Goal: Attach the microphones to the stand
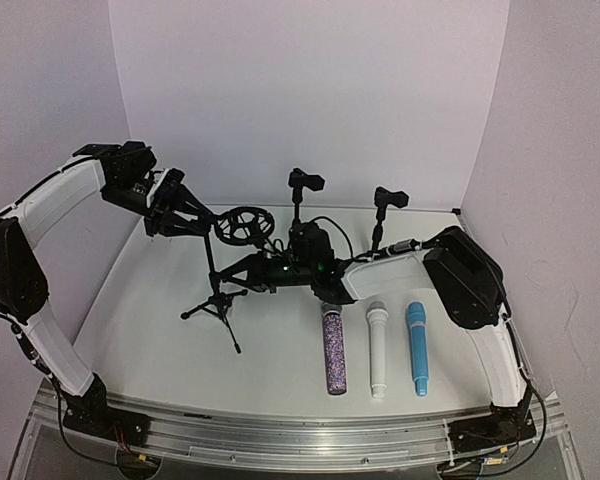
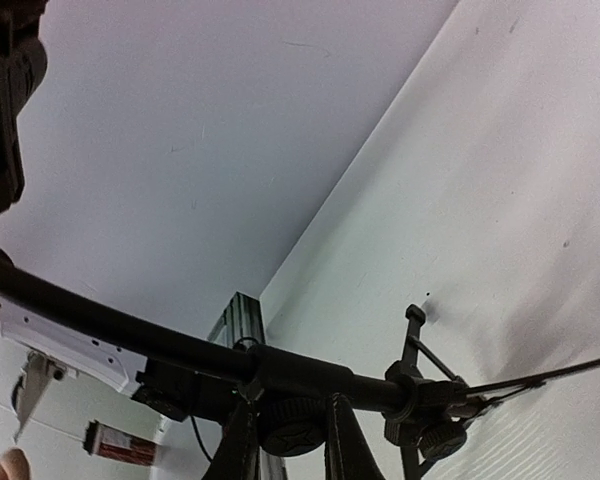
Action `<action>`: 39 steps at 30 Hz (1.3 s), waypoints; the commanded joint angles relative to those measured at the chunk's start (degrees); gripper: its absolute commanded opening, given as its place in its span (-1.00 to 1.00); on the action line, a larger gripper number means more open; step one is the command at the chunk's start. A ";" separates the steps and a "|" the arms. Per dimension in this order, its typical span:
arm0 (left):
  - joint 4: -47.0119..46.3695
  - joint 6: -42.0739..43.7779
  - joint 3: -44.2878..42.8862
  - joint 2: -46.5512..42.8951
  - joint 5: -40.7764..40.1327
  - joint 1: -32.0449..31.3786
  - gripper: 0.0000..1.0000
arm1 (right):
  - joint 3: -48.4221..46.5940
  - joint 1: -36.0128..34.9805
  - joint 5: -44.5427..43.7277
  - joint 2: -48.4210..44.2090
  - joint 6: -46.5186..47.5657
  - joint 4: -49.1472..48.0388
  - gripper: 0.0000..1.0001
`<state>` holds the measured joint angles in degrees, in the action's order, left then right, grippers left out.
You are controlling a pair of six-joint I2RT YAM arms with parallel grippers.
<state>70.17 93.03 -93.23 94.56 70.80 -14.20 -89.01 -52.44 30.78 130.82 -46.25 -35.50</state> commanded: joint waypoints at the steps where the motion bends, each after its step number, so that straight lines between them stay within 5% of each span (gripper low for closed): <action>1: -2.25 0.20 -0.37 -2.69 3.13 0.02 -1.00 | -1.08 -0.07 -3.35 -1.76 -19.87 -2.00 -1.00; 14: -1.44 1.01 -1.09 -0.70 3.44 0.66 -1.00 | 0.80 0.30 -8.93 -0.06 -54.52 -1.99 -1.00; 22: -1.11 0.66 -0.18 -1.03 3.14 0.76 -1.00 | 2.32 1.13 -12.76 -2.23 -57.21 -4.73 -0.93; 24: -0.98 0.53 -0.23 -0.95 3.14 0.86 -1.00 | 1.50 1.71 -11.65 -2.90 -53.65 -4.73 -0.54; 27: -0.69 0.48 -0.33 -0.93 3.07 0.98 -1.00 | 0.07 2.35 -9.06 -4.51 -45.03 -4.72 0.45; 28: -0.62 0.48 -0.36 -0.90 3.06 1.05 -1.00 | 0.49 2.44 -8.93 -5.60 -41.34 -4.62 0.64; 34: -0.39 0.31 -0.95 -0.24 3.30 1.27 -1.00 | 8.77 2.60 -10.25 -12.94 -14.34 -3.66 0.67; 39: -0.32 0.31 -1.03 -0.05 3.30 1.28 -1.00 | 17.43 0.83 -7.76 -16.59 22.33 -2.51 0.51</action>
<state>69.08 93.08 -93.23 94.69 70.39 -13.17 -77.04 -49.27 21.17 118.13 -59.54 -38.22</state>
